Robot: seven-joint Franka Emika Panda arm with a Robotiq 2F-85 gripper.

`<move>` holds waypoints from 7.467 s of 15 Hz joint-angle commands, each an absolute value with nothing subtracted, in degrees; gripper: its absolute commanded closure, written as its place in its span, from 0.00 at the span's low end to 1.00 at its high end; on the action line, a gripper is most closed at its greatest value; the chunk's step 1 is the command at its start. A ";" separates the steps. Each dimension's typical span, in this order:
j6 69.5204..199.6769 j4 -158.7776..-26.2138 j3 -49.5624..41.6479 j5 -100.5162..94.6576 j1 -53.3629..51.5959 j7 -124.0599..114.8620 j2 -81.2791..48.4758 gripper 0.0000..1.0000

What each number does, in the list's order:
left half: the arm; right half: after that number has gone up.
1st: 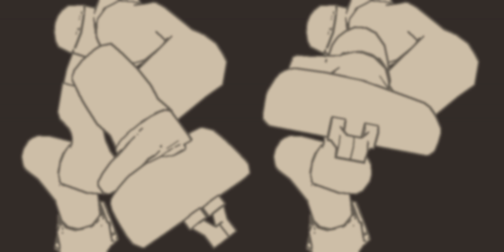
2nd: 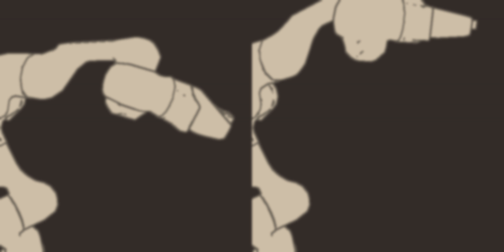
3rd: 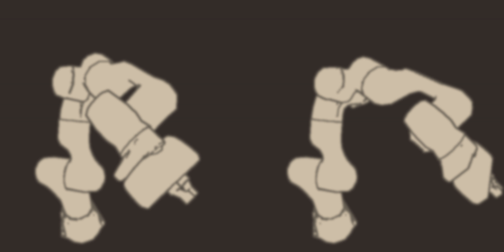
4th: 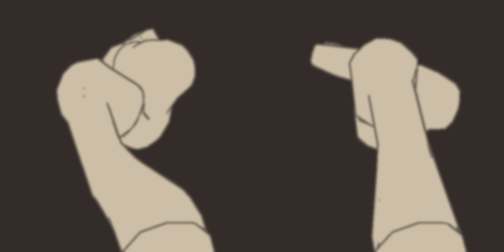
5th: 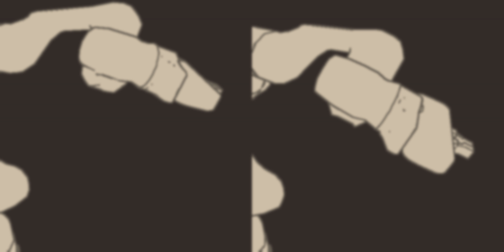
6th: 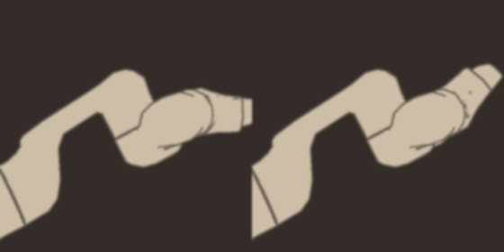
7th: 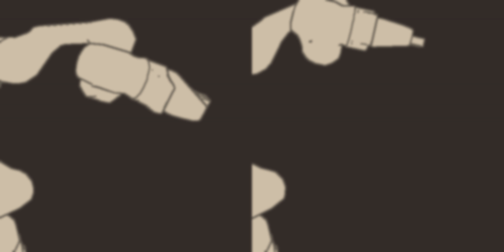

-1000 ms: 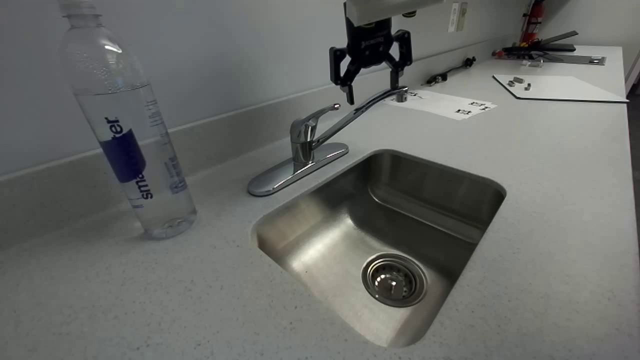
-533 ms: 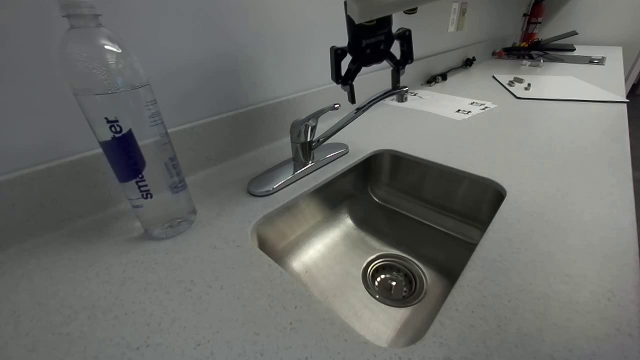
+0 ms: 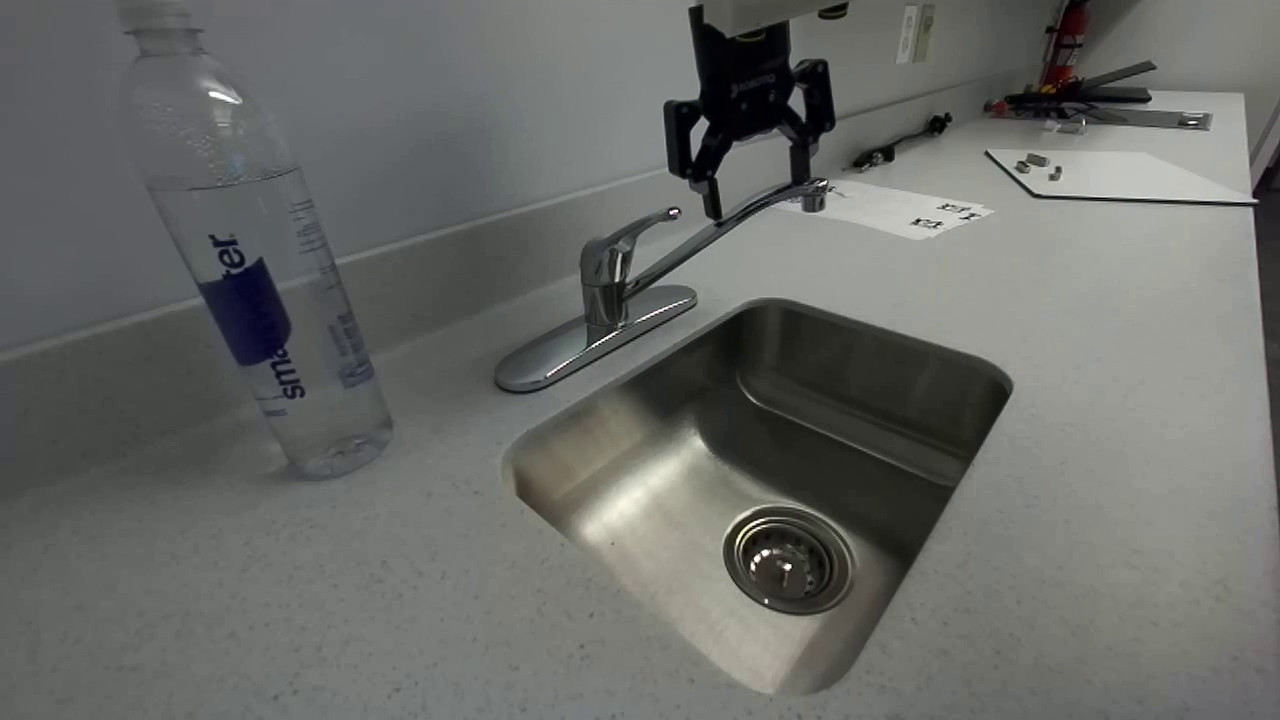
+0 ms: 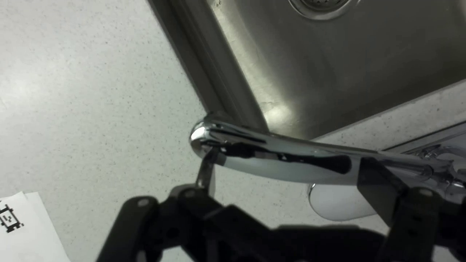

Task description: Move the faucet to the left

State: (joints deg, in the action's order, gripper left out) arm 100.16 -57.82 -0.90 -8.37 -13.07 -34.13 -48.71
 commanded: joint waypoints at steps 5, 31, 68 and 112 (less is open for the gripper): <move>94.49 -58.67 3.55 -4.53 -12.59 -29.41 -46.64 0.00; 90.24 -59.26 11.28 -4.56 -13.95 -28.52 -46.24 0.00; 91.83 -55.44 5.14 -9.49 -11.26 -25.25 -50.06 0.00; 101.06 -55.73 18.52 4.31 -12.97 -25.59 -54.36 0.00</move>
